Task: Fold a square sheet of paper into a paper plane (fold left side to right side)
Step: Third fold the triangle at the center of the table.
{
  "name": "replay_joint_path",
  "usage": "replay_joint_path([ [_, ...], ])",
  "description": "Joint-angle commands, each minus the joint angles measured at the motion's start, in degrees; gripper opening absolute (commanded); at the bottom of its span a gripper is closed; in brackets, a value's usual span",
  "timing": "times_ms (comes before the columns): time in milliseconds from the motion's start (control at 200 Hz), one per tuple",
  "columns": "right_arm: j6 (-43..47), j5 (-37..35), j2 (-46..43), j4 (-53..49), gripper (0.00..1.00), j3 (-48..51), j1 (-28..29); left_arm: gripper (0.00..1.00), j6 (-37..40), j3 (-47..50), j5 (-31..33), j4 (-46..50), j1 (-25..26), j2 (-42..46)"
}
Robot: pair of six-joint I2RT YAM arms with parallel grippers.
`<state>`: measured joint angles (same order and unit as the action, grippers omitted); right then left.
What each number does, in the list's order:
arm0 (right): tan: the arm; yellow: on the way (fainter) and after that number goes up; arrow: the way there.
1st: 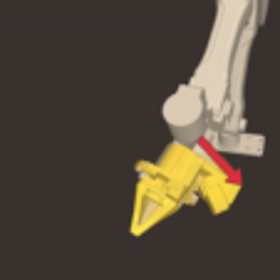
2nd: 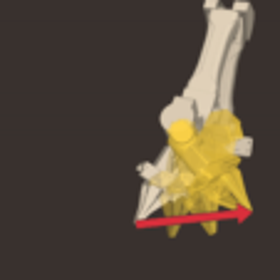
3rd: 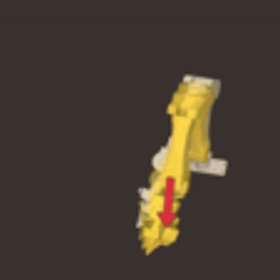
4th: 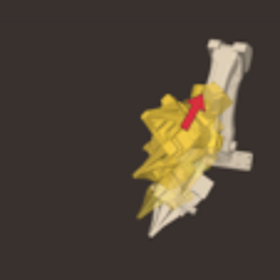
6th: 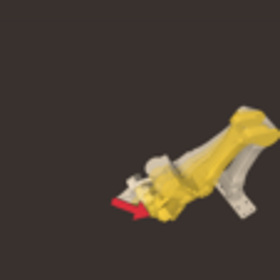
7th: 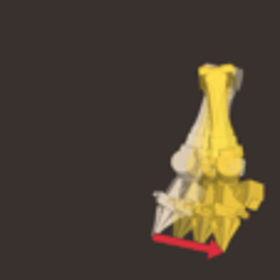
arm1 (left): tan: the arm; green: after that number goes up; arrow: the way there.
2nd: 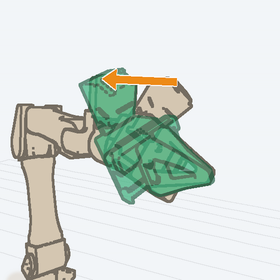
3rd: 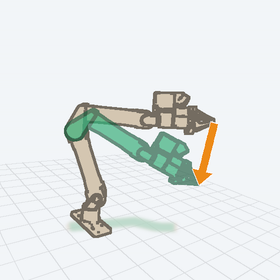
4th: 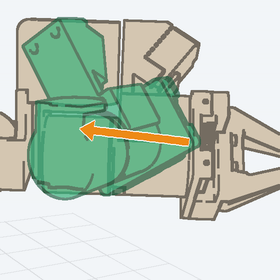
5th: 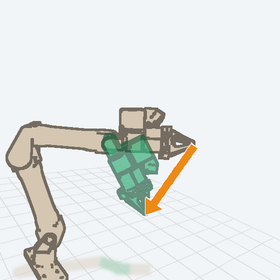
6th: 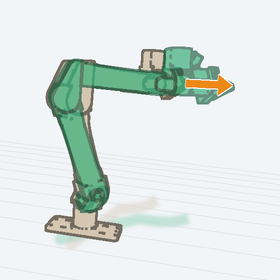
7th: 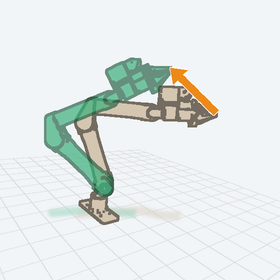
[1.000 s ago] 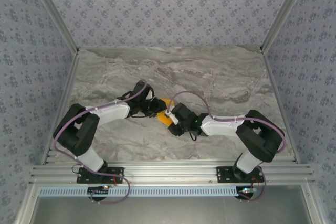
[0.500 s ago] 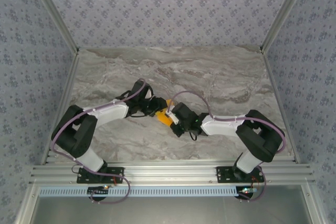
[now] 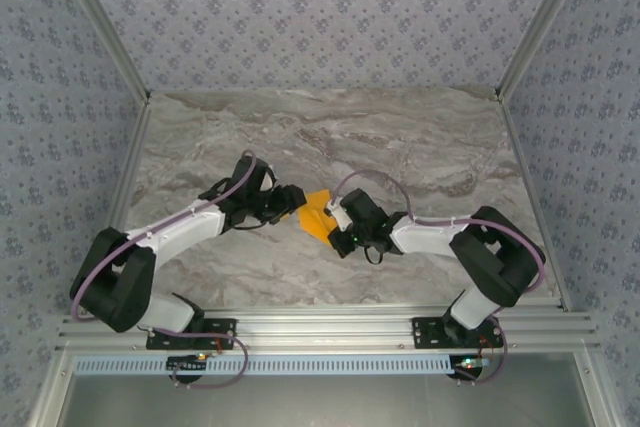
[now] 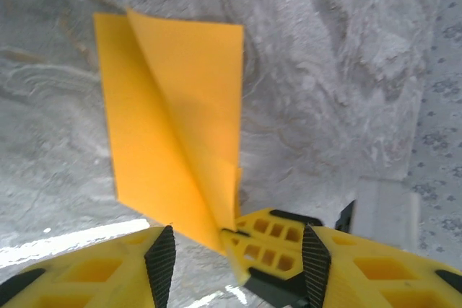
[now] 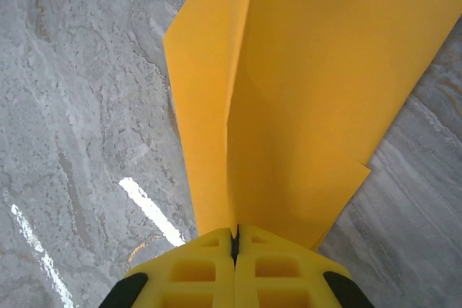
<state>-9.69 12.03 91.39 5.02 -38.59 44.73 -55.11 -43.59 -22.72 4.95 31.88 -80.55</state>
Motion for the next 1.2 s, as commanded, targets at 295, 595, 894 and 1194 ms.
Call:
replay_joint_path([
  [295, -7.49, 13.92, 1.41, 7.43, 0.04, 3.47, -5.56, 0.43, -0.32, 0.42, -3.03, -5.56, 0.85, -5.60],
  [595, -7.49, 14.56, 0.84, 6.91, 0.04, 3.52, -6.27, 0.40, -0.17, -2.26, -4.05, -7.27, 2.21, -11.19],
  [894, -5.54, 12.13, 0.44, 3.46, 0.08, 2.83, -5.99, 0.38, -0.53, -2.03, -3.87, -8.18, 2.42, -11.60],
  [1194, -4.72, 11.70, -0.33, 1.88, 0.25, 2.04, -5.70, 0.52, -0.61, -1.44, -3.18, -8.43, 2.42, -9.47],
])
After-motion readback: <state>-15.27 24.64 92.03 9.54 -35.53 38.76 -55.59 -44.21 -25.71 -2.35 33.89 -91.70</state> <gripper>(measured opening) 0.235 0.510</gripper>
